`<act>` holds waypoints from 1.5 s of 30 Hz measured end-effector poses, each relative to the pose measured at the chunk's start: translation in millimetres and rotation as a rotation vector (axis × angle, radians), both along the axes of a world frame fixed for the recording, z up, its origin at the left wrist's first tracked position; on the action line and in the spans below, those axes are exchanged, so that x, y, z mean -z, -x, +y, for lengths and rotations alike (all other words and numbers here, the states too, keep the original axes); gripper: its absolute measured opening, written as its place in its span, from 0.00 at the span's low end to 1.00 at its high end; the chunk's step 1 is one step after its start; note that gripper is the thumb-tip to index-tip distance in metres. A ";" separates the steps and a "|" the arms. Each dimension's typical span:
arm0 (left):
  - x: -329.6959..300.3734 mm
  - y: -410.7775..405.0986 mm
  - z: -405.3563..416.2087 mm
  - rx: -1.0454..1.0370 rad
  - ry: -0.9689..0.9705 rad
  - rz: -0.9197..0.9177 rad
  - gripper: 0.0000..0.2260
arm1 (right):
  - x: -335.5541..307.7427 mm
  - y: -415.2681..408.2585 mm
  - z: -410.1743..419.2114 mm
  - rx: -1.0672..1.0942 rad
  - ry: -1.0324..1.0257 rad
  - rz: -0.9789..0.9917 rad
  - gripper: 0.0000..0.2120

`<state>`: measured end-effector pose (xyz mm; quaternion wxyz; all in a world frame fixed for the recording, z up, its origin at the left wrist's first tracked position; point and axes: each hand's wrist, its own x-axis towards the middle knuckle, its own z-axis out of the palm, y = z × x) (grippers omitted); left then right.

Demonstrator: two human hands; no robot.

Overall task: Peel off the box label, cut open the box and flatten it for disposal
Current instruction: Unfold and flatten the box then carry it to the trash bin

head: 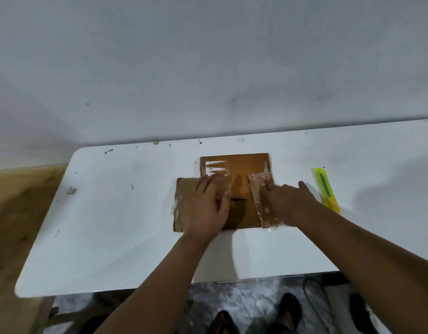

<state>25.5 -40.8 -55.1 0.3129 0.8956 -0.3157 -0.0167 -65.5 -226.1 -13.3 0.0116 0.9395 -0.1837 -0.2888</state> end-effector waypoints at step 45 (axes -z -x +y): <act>-17.1 -7.1 -14.7 -0.396 -0.305 0.542 0.27 | 25.6 19.7 -13.8 0.217 -0.291 -0.323 0.28</act>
